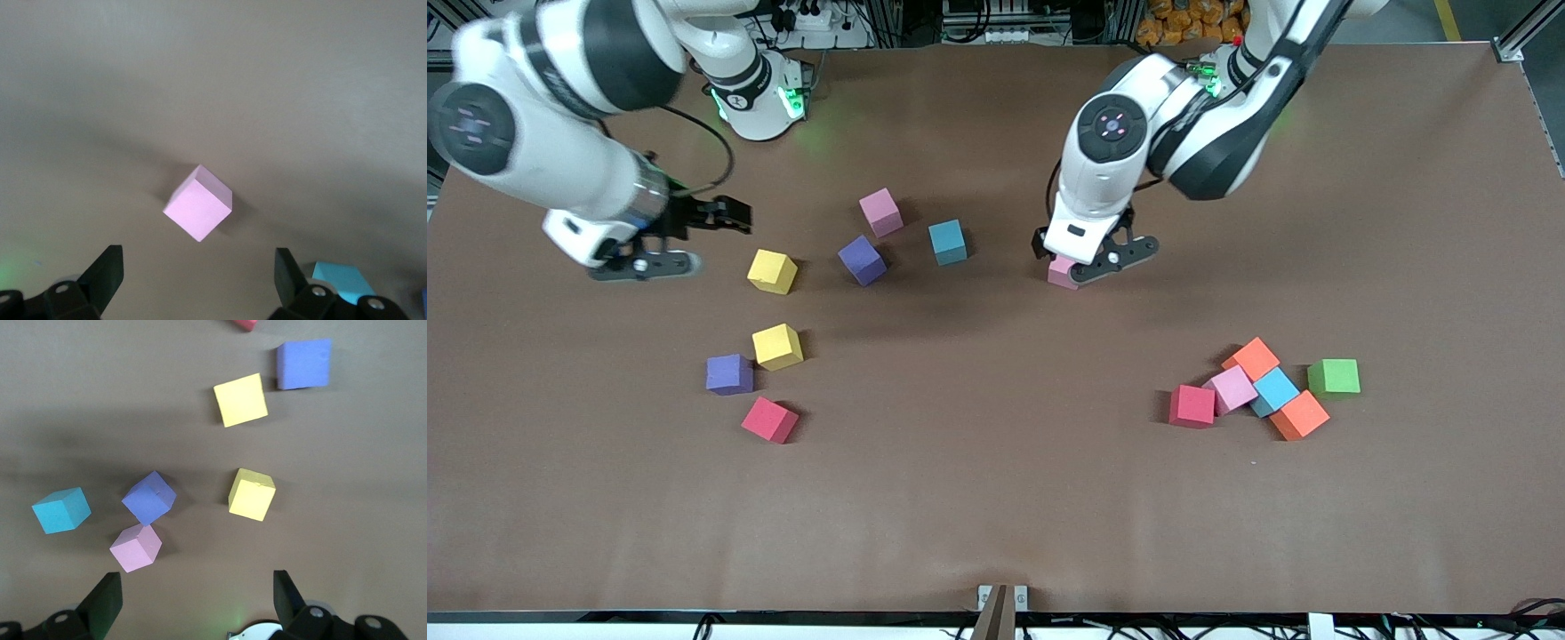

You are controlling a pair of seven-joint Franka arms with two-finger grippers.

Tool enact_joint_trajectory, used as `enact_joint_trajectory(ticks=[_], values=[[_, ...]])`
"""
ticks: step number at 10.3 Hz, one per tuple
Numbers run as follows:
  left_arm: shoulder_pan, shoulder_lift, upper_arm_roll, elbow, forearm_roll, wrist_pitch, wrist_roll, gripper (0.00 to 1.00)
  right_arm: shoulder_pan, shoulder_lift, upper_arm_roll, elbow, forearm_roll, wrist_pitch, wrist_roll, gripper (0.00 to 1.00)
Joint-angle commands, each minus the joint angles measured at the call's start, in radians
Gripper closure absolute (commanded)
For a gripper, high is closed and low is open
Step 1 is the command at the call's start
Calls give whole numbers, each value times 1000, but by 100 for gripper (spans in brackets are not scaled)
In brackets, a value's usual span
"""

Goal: Form number 2 with 11 blocks

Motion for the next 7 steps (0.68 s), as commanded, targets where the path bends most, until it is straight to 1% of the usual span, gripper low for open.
enact_joint_trajectory(ticks=[1,2,4,5,6,7], values=[[-2,-27,1,-124,-19,110,-320,0,80,-33,-4,-188,15,196,-14,0],[-3,-27,-1,-161,-19,153,-437,0,129,-33,-4,-260,15,292,-14,0],[0,-27,-5,-251,-21,284,-619,0,206,-25,-4,-342,15,412,-14,0],[3,-27,-5,-290,-18,349,-673,0,252,-23,-5,-383,14,479,-14,0],[4,-22,-5,-319,-18,395,-678,0,273,-20,-5,-426,14,540,-14,0],[4,2,-5,-336,-18,464,-714,0,292,-20,-5,-475,11,606,-16,0]])
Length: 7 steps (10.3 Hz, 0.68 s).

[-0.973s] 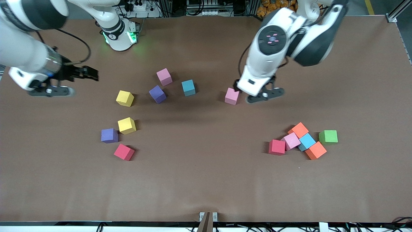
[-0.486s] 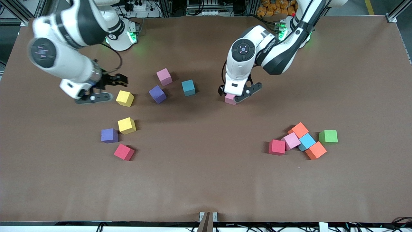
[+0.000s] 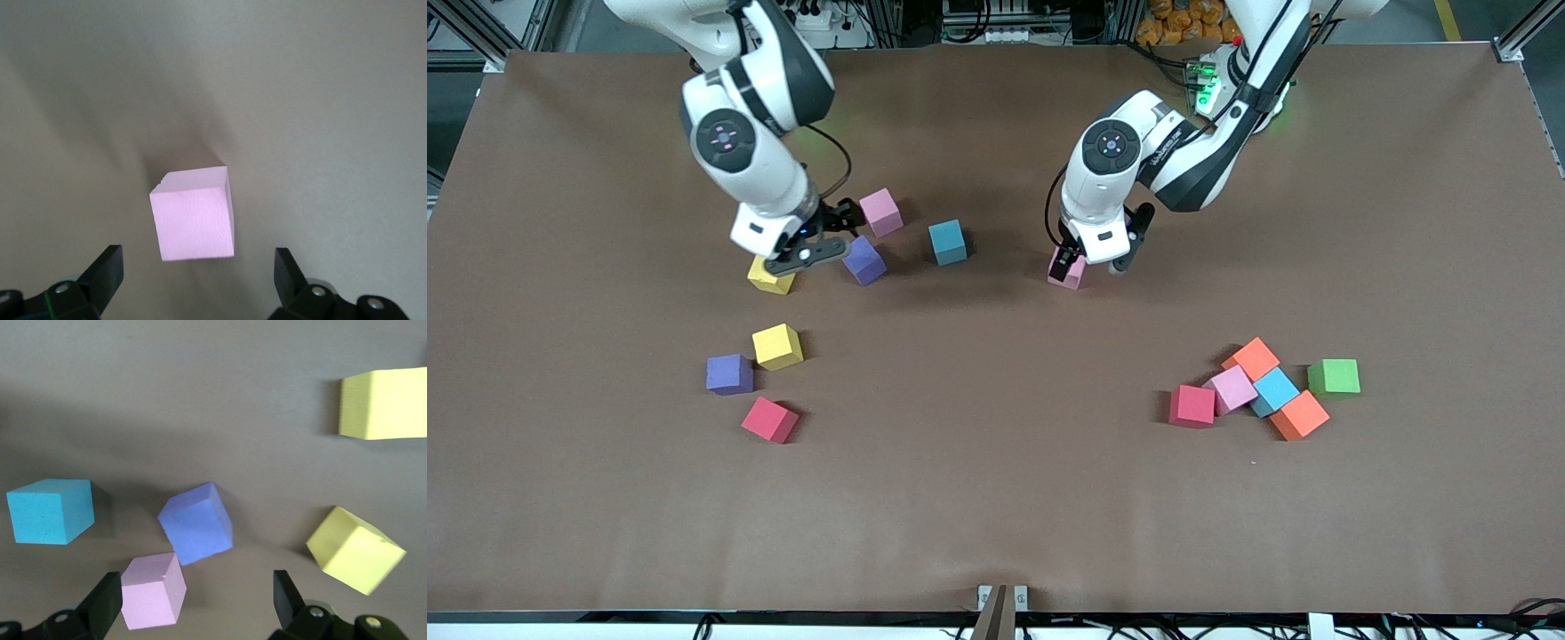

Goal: Form number 2 with 11 blocks

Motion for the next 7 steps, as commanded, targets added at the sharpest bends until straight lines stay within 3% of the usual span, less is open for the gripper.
enact_joint_trajectory(ticks=[1,7], values=[[6,27,-4,-54,-5,140,-92,0,38,-18,-9,-109,7,133,-14,0],[1,108,0,-56,-2,208,-104,0,100,169,-9,-150,4,405,-16,0]])
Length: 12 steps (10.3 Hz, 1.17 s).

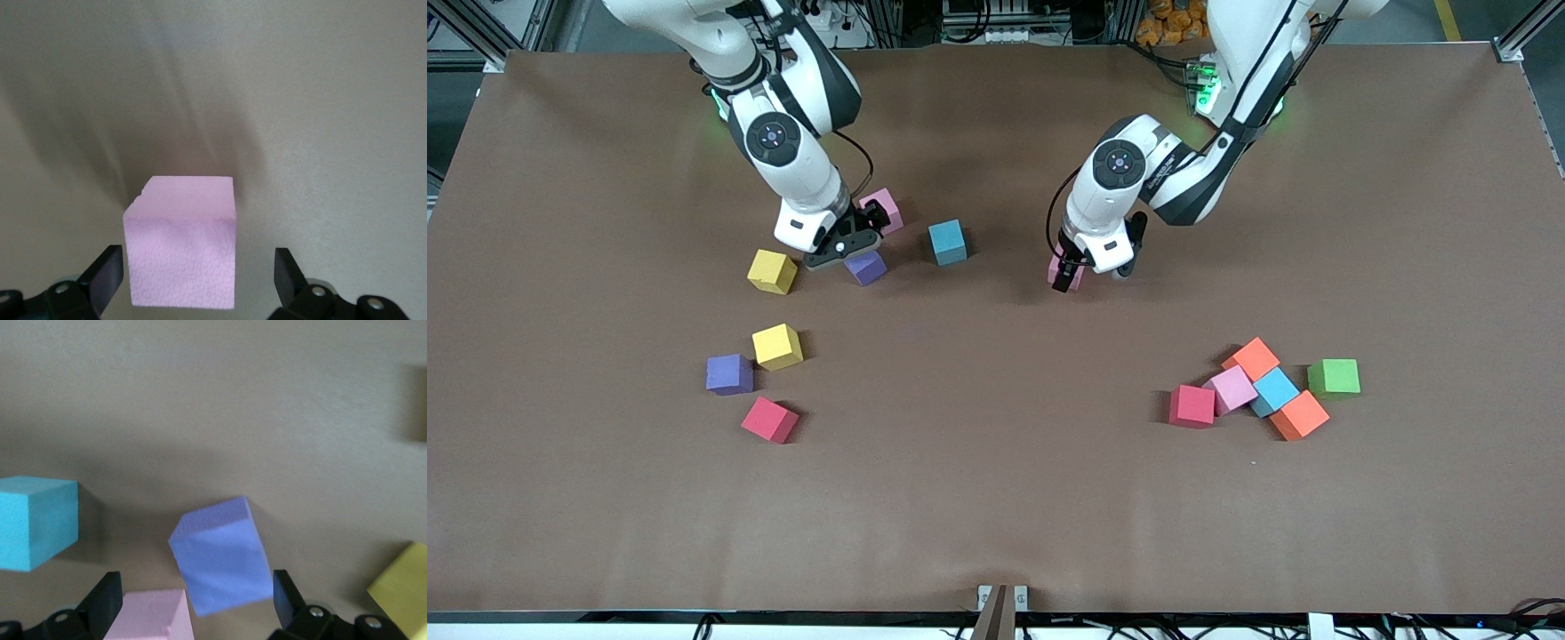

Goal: Form number 2 with 11 blocks

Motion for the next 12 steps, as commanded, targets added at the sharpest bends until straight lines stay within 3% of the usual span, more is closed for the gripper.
enact_joint_trajectory(ticks=[1,3,4,6,11,12], values=[[1,23,-2,1,1,19,-17,0,34,85,-10,-4,3,100,-9,0],[1,42,-2,2,58,24,-17,53,34,97,-10,-12,0,107,-12,0],[-3,40,-3,1,66,22,-15,68,34,105,-11,-22,-26,131,-12,0],[-16,17,-23,-1,66,10,-41,85,8,113,-11,-32,-89,150,-12,0],[-12,-18,-198,2,66,-34,-410,87,-21,96,-16,-22,-93,101,-38,0],[-13,-18,-206,2,66,-35,-470,87,-40,88,-14,-18,-85,81,-11,0]])
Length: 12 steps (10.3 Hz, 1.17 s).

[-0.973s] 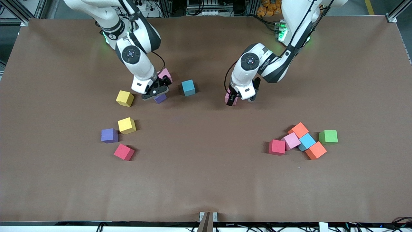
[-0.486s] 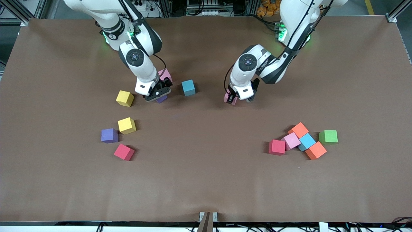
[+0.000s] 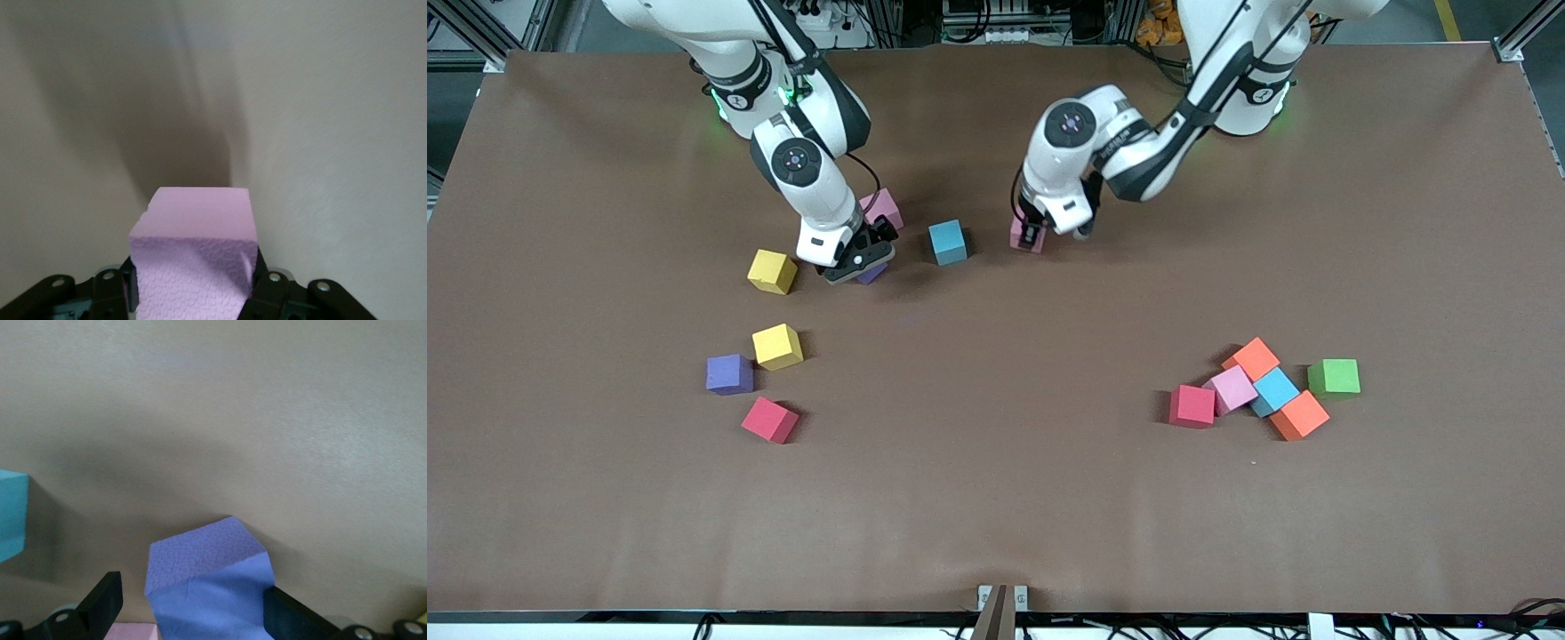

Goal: Form number 2 with 11 blocks

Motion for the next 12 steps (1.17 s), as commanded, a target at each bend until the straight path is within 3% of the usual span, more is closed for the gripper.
enact_joint_trajectory(ticks=[1,6,12], values=[[2,-20,-42,-5,19,-23,-150,87,-38,-32,11,0,-4,-44,35,0],[-21,48,-80,-5,-52,6,-345,86,8,-60,13,17,-6,-94,33,0],[-150,90,-79,-2,-15,69,-367,86,14,1,13,-41,-19,79,15,0]])
